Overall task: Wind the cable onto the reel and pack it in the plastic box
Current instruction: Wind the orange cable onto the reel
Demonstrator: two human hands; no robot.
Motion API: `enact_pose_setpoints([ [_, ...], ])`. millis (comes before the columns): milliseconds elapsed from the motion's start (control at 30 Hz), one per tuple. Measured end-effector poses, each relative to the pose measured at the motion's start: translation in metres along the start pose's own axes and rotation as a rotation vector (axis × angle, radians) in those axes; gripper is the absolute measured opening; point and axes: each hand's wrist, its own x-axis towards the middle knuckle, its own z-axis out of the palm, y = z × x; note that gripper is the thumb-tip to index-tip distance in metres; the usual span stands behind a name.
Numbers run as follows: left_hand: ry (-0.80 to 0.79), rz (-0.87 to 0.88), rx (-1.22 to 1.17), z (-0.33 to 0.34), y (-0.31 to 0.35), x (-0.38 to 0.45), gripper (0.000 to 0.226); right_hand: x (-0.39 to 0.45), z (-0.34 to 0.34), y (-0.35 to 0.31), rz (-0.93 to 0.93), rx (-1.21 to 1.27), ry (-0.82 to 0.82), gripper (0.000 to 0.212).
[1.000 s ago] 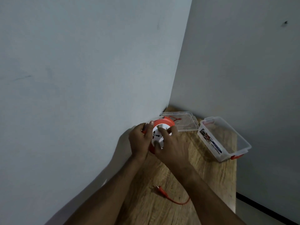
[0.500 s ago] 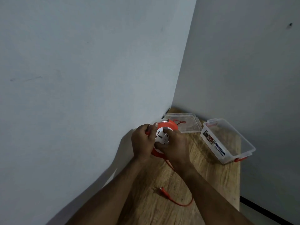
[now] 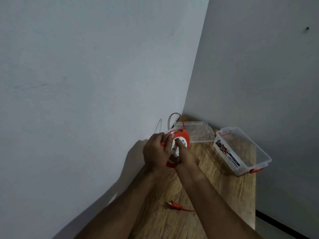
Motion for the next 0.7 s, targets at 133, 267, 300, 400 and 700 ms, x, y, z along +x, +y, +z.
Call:
enact_pose_setpoints([
  [133, 0.003, -0.051, -0.018, 0.0, -0.006, -0.002, 0.051, -0.003, 0.002, -0.006, 0.279, 0.285, -0.114, 0.067],
  [267, 0.023, -0.169, -0.054, -0.003, -0.015, 0.004, 0.042, -0.022, -0.023, -0.021, -0.183, -0.417, -0.086, 0.032],
  [300, 0.033, -0.188, -0.076, -0.004, -0.016, 0.006, 0.045, -0.026, -0.031, -0.02, -0.46, -0.649, -0.02, 0.032],
  [400, 0.029, -0.252, -0.112, -0.003, -0.017, 0.013, 0.046, -0.027, -0.041, -0.013, -1.143, -1.142, 0.04, 0.044],
  [700, -0.019, -0.209, -0.13, 0.002, -0.009, 0.011, 0.044, -0.004, -0.028, -0.013, -1.214, -1.533, -0.102, 0.068],
])
